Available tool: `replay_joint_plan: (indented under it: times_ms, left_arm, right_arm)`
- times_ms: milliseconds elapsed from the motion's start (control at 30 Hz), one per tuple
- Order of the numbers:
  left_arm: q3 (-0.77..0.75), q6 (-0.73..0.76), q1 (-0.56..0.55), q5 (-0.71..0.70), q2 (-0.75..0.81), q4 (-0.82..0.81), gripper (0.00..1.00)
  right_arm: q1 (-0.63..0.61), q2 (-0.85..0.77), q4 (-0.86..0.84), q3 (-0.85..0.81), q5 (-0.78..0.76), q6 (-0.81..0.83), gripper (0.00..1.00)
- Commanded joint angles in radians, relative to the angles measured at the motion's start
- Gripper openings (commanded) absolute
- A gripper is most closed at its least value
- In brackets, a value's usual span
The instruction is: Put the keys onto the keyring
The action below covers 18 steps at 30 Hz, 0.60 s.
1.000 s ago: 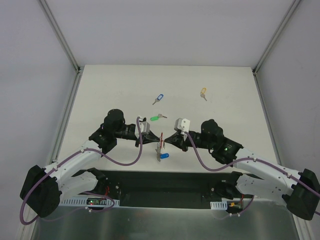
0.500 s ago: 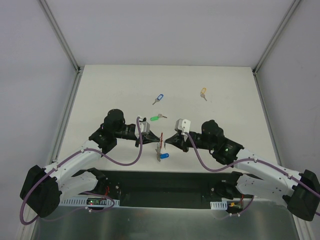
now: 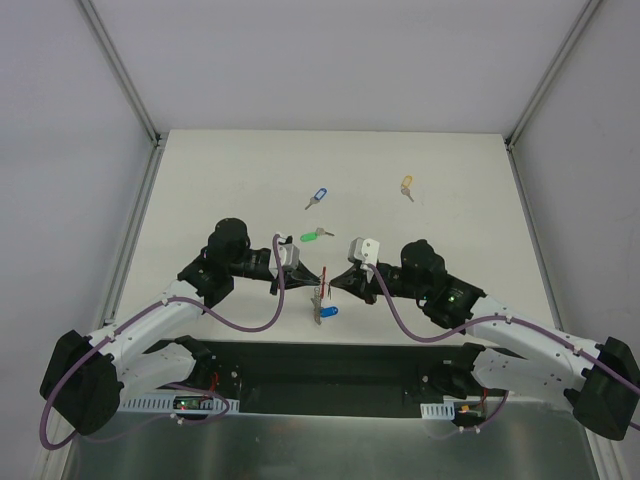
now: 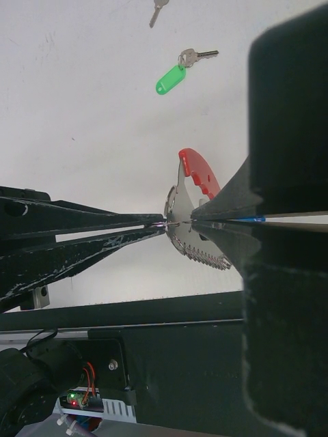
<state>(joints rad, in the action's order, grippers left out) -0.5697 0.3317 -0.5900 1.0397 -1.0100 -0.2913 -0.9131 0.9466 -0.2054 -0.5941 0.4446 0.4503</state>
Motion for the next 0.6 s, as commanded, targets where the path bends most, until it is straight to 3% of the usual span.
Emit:
replay_joint_plan:
  times_ms: [0, 567]
  left_arm:
    - [-0.047, 0.003, -0.005, 0.051, -0.002, -0.025, 0.00]
    - [-0.050, 0.000, -0.005, 0.045, -0.006, -0.020, 0.00]
  right_arm:
    - [0.003, 0.001, -0.066, -0.022, 0.009, 0.002, 0.01]
    - [0.005, 0.009, -0.080, -0.024, 0.025, -0.004, 0.01]
